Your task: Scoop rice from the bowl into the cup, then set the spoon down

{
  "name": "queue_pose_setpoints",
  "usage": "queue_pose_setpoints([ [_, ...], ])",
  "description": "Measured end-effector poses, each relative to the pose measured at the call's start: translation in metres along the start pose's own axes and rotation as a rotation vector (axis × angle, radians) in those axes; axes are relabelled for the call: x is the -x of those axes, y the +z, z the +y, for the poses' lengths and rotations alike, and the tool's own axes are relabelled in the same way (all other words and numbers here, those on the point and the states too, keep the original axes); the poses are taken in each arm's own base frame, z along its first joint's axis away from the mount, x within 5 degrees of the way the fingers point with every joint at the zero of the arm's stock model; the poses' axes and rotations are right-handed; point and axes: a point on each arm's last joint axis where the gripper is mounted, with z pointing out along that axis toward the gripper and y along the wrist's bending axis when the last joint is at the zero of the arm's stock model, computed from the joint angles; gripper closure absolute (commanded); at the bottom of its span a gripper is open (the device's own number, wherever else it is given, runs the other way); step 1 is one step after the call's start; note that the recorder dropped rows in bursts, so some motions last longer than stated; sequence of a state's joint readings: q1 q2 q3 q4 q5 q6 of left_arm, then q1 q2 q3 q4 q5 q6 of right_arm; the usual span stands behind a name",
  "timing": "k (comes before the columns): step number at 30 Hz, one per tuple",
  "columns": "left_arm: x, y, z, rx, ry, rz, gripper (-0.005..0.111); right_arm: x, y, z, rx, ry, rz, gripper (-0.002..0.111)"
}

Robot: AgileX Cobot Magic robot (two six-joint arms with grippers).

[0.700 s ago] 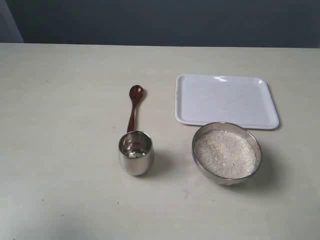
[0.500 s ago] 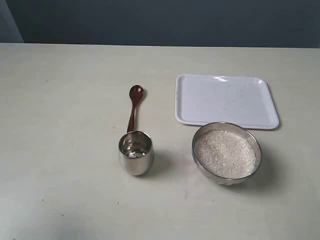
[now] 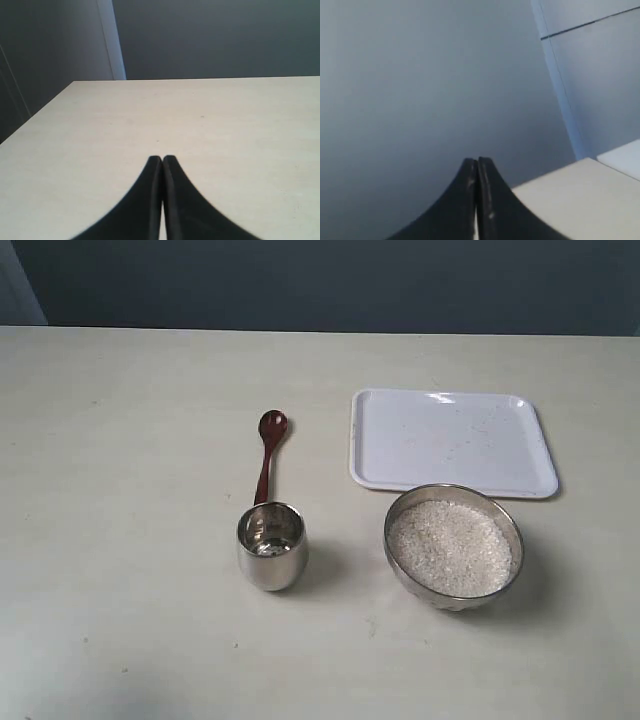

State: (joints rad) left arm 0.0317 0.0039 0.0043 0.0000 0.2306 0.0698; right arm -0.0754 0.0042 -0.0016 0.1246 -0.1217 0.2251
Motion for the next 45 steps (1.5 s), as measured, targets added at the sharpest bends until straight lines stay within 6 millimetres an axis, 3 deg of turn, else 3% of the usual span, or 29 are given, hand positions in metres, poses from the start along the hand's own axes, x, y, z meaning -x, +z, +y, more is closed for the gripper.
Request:
queue_pose_setpoints([
  [5,0.0,0.0,0.0,0.0,0.0,0.0,0.106,0.013,-0.001,-0.002,-0.001,0.234,-0.145,0.109],
  [11,0.0,0.0,0.0,0.0,0.0,0.0,0.106,0.014,-0.001,-0.009,-0.039,0.764,-0.181,0.109],
  [19,0.0,0.0,0.0,0.0,0.0,0.0,0.106,0.013,-0.001,-0.009,-0.01,1.084,-0.177,0.109],
  [22,0.0,0.0,0.0,0.0,0.0,0.0,0.106,0.021,-0.002,0.004,0.128,0.951,-0.162,0.109],
  [26,0.0,0.0,0.0,0.0,0.0,0.0,0.106,0.055,-0.007,0.043,0.424,0.573,-0.121,0.109],
  [29,0.0,0.0,0.0,0.0,0.0,0.0,0.106,0.08,-0.001,0.067,0.504,0.391,-0.003,0.109],
  [35,0.0,0.0,0.0,0.0,0.0,0.0,0.106,0.104,0.042,0.104,0.667,0.087,0.326,0.109],
  [40,0.0,0.0,0.0,0.0,0.0,0.0,0.106,0.112,0.095,0.118,0.739,0.046,0.493,0.109],
  [45,0.0,0.0,0.0,0.0,0.0,0.0,0.106,0.103,0.15,0.119,0.709,0.074,0.592,0.109],
])
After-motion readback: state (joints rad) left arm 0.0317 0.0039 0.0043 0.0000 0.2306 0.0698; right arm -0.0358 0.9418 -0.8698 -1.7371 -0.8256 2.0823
